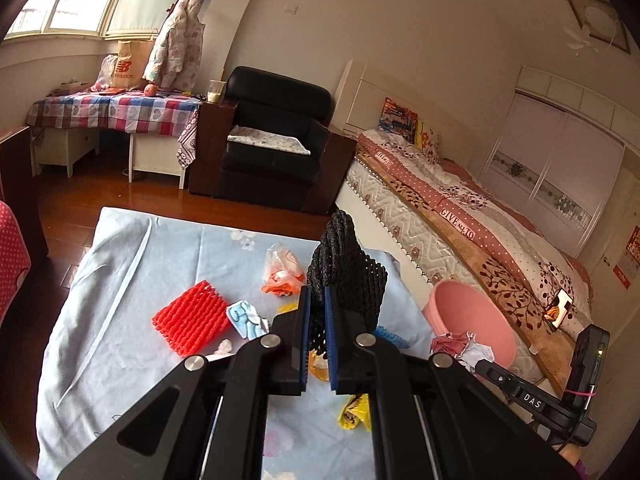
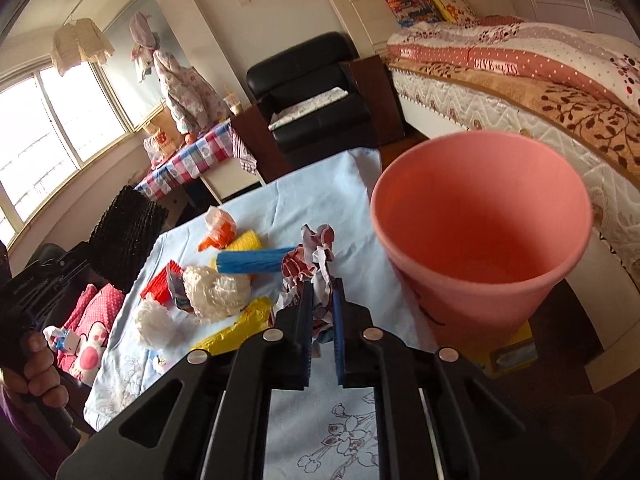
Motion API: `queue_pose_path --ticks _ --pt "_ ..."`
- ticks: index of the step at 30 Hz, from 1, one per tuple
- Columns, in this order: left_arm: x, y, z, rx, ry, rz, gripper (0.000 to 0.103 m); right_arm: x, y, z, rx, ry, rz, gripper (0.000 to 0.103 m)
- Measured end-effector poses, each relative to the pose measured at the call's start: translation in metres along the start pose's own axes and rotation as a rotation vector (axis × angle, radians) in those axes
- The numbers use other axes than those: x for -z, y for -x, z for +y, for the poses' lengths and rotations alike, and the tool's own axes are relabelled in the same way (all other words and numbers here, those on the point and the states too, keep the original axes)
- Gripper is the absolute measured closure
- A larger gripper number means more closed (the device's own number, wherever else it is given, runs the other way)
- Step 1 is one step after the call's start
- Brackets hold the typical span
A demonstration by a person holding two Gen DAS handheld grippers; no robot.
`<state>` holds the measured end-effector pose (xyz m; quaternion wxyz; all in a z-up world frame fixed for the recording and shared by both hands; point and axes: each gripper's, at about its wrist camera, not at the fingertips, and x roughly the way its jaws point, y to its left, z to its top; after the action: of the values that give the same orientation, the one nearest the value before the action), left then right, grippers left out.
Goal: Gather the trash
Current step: 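Carry both items over the pink bucket and open both tools to drop them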
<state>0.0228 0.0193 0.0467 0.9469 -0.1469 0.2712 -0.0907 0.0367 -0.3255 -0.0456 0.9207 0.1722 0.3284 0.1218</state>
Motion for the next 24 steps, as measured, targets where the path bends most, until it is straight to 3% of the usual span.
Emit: queue_pose_path --ticks 5,11,18,24 --pt "-0.009 0.000 -0.037 0.065 -0.036 -0.004 0.097 -0.011 0.026 -0.010 0.013 -0.024 -0.048 0.094" --pt "-0.013 -0.019 -0.083 0.153 -0.092 0.037 0.097 -0.020 0.058 -0.043 0.103 -0.095 -0.118 0.094" --pt "-0.013 -0.057 -0.123 0.197 -0.136 0.093 0.097 -0.034 0.068 -0.083 0.188 -0.161 -0.154 0.094" --pt "-0.009 -0.099 -0.166 0.218 -0.194 0.151 0.097 -0.047 0.057 -0.110 0.192 -0.200 -0.156 0.094"
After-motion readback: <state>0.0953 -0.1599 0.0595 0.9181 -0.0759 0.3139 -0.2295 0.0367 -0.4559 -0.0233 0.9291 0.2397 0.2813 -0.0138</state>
